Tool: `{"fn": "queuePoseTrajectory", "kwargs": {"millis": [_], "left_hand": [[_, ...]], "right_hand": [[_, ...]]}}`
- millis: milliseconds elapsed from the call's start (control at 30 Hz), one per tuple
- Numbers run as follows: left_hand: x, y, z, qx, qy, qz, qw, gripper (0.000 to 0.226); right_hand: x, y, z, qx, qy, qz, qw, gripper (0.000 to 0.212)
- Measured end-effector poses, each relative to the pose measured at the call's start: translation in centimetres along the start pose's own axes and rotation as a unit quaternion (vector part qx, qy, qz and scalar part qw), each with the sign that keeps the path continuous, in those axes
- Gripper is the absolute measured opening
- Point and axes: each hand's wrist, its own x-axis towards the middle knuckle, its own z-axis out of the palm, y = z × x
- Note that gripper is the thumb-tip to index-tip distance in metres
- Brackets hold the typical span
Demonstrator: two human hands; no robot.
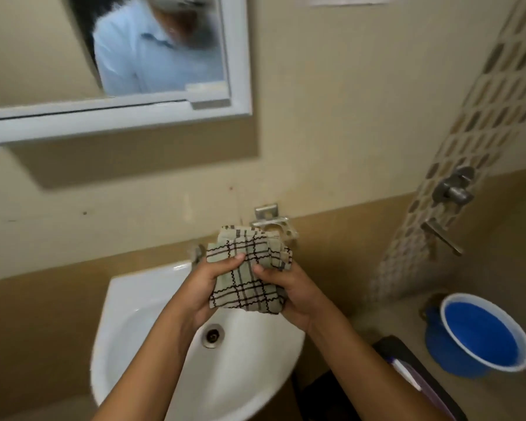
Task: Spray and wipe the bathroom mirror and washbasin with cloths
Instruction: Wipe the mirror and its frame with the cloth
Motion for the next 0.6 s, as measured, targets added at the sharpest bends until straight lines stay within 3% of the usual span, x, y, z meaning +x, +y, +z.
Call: {"fn": "queuePoseTrajectory", "kwargs": {"millis": [133,233,300,400,600], "left_hand": [[-3.5,4.7,-5.4,0.006,-0.028,0.051,0.998,0.034],[-5.5,8.2,-8.0,0.027,-0.035,0.102,0.994,0.033],[-6.5,10.7,-9.4,0.050,-0.046,0.132,0.989,0.045],[-7.5,14.1,-10.3,0.108,-0.054,0.189,0.975,0.042],[-7.9,21.4,-8.6,0.193,0.039,0.349,0.916,0.044]], "right_hand": [[1.7,0.3,6.1,0.059,-0.133,0.018,0.989,0.065],[2.9,0.3,10.8,0.068,-0.181,0.012,0.981,0.071],[3.6,-0.1,13.9,0.067,-0.190,0.000,0.980,0.063],[4.2,-1.4,17.4,0.040,-0.144,-0.046,0.988,0.050],[5.2,-6.6,22.3,0.060,-0.157,-0.152,0.974,0.049]]}}
